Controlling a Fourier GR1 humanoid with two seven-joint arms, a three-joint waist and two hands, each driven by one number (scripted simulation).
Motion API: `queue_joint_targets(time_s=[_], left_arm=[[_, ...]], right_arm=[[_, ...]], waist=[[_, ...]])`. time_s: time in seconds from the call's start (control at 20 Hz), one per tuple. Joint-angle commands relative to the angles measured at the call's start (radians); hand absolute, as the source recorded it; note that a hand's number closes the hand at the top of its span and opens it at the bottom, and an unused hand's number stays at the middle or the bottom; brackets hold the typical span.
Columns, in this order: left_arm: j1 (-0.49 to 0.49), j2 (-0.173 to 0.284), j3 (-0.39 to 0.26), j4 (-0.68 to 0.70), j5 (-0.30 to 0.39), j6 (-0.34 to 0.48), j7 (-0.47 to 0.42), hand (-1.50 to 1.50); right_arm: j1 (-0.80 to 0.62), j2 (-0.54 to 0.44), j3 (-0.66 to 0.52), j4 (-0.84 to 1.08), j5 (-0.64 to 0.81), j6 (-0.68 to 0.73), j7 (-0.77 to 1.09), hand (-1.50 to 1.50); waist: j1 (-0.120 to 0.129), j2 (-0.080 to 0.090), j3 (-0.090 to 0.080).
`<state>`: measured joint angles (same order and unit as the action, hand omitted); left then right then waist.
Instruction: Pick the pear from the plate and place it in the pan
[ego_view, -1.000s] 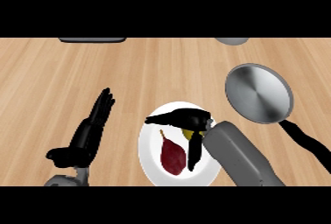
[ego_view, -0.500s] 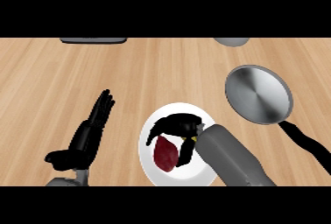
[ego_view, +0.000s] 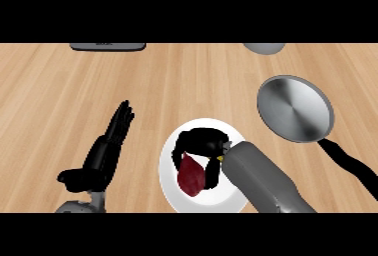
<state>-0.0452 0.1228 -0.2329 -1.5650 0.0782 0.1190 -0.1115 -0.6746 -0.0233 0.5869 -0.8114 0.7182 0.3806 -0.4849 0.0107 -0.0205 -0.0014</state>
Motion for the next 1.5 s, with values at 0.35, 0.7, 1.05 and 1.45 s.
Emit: queue_joint_targets(time_s=[0.35,0.7,1.05,1.45], left_arm=[[0.041,0.004,0.033,0.011,-0.011,0.011,-0.004,0.00],[0.040,0.021,0.065,-0.032,0.018,0.004,0.029,0.00],[0.070,0.000,0.043,-0.015,-0.011,0.013,-0.035,0.00],[0.018,-0.018,0.020,-0.061,-0.018,0.010,0.075,0.00]], right_arm=[[0.080,-0.006,-0.135,-0.054,0.039,-0.274,0.374,1.50],[0.124,-0.042,-0.152,-0.317,0.213,-0.493,0.751,1.50],[0.269,0.005,-0.124,-0.781,0.312,-0.531,1.016,1.50],[0.471,-0.065,-0.241,-1.109,0.268,-0.465,1.127,1.50]], waist=[[-0.061,0.002,-0.001],[-0.094,-0.016,-0.001],[-0.068,-0.001,0.000],[-0.021,0.017,0.002]])
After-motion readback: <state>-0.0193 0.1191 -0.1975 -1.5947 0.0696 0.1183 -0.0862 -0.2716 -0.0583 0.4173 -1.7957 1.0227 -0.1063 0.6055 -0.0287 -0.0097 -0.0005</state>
